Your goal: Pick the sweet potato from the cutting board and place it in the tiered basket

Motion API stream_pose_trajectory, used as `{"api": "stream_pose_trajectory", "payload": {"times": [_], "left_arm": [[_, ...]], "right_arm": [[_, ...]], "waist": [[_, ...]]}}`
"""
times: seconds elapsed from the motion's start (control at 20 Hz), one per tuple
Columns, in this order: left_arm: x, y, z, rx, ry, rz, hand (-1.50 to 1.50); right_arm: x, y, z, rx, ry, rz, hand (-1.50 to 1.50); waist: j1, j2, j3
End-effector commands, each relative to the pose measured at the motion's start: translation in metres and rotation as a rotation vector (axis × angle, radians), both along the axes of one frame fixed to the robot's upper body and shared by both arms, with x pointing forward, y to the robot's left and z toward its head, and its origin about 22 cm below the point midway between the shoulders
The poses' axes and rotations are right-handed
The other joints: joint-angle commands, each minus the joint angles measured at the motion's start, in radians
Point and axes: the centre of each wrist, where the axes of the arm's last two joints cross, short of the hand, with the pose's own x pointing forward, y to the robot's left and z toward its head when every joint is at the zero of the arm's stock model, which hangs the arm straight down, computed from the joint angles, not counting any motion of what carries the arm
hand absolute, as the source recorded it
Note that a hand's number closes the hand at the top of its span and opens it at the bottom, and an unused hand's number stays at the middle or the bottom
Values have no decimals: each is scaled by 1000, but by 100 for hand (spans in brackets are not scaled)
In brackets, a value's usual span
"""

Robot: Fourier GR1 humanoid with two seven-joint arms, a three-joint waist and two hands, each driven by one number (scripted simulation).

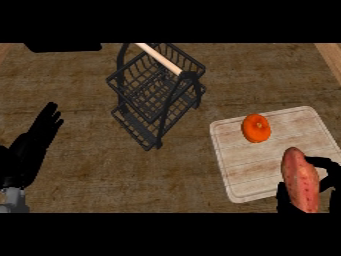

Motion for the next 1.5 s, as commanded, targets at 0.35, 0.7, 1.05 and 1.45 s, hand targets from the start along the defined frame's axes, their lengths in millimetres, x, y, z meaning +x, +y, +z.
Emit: {"api": "stream_pose_trajectory", "payload": {"times": [0.35,0.7,1.05,1.45], "left_arm": [[25,-18,8,-8,-17,-58,0],[10,-28,-5,4,-3,-76,0],[17,-28,0,-23,-12,-87,0],[22,-18,1,-1,-27,-69,0]], "right_arm": [[-24,88,95,81,-165,106,150],[4,148,119,63,-142,146,150],[69,179,145,126,-105,130,150],[127,205,142,137,-16,94,150]], "waist": [[46,17,1],[64,16,1],[80,19,1],[77,21,1]]}}
